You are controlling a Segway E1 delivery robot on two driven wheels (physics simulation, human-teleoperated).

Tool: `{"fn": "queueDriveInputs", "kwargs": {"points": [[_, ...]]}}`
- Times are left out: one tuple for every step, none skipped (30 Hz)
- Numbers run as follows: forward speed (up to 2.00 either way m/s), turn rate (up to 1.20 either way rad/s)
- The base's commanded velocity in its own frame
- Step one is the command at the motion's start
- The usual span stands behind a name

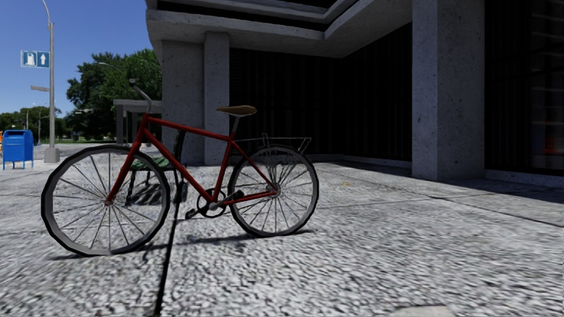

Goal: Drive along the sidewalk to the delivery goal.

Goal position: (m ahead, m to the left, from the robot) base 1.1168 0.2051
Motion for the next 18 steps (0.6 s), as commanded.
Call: {"fn": "queueDriveInputs", "kwargs": {"points": [[1.27, 0.00], [1.22, 0.00], [1.22, 0.00], [1.18, 0.00], [1.15, 0.00], [1.15, 0.00], [1.14, 0.00], [1.01, 0.00], [0.96, 0.00], [0.96, 0.00], [0.91, 0.00], [0.89, 0.00], [0.88, 0.00], [0.88, 0.00], [0.88, 0.00], [0.88, 0.00], [0.88, 0.00], [0.88, 0.00]]}}
